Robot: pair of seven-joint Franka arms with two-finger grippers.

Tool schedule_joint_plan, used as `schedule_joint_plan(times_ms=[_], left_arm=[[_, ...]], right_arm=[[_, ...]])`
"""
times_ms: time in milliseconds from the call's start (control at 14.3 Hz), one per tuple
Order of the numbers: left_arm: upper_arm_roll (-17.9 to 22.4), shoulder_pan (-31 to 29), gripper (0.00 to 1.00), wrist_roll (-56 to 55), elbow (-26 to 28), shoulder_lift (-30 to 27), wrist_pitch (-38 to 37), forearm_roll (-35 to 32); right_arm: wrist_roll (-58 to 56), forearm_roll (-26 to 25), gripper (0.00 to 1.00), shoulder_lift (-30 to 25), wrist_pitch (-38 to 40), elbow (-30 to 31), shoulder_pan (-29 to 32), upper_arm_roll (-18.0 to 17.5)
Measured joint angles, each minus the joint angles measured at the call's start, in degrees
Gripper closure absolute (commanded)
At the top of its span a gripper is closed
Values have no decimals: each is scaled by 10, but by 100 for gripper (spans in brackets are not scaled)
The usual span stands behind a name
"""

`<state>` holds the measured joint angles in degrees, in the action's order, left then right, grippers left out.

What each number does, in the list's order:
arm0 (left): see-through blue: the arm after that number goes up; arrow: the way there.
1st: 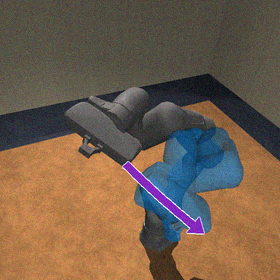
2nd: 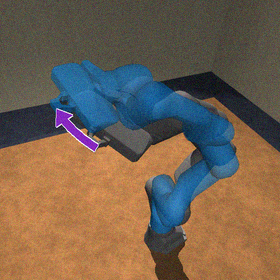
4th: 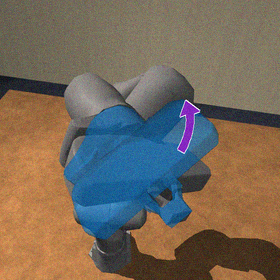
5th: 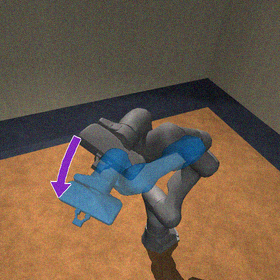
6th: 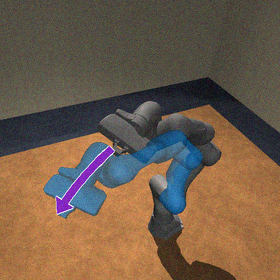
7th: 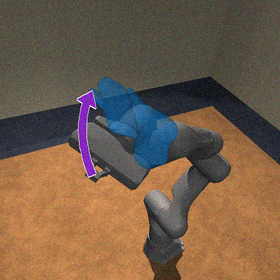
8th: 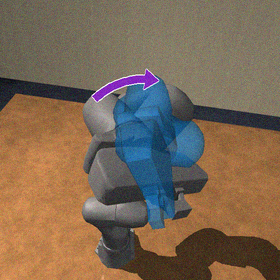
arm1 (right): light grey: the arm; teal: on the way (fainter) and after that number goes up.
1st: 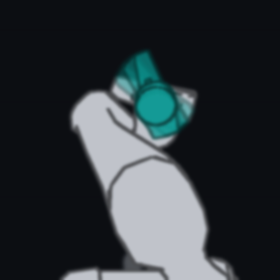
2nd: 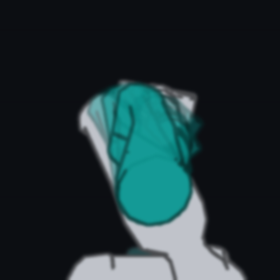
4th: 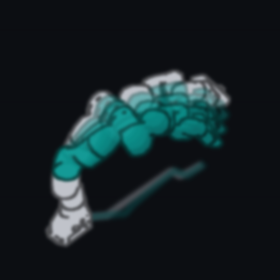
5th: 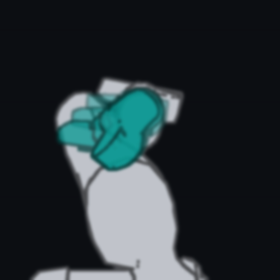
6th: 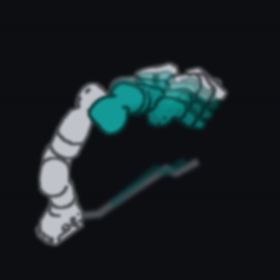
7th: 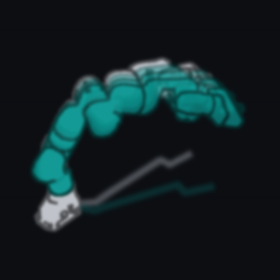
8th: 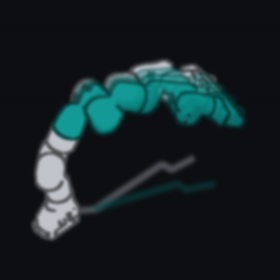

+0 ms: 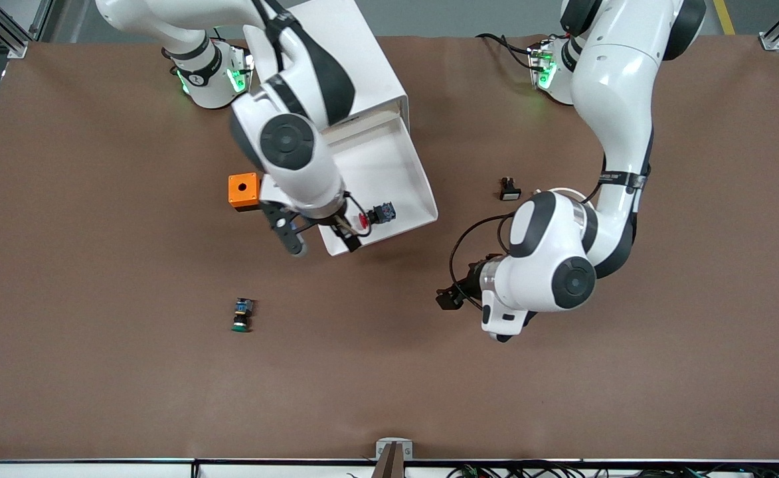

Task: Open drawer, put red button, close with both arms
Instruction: 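Push the drawer shut with the left gripper while the right gripper returns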

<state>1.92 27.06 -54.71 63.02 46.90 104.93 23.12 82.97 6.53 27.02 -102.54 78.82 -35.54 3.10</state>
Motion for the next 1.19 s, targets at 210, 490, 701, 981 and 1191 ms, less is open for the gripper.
schedule_joint_plan(times_ms=[210,490,701,981,1191], left_arm=[[0,30,1,0,1,0,23,-62],[0,77,0,-16,6,0,35,-115],[0,104,0,-37,10,0,39,-130],[0,136,0,-56,22,0,39,-136],[0,155,0,-66,29,0,40,-138]], right_arm=[[-138,0,0,-29,71,-3,61,1],[-372,-2,0,-63,130,-4,163,3],[-539,-16,0,-83,162,-3,242,4],[-706,-51,0,-99,185,0,317,3],[-783,-57,0,-106,187,4,355,3]])
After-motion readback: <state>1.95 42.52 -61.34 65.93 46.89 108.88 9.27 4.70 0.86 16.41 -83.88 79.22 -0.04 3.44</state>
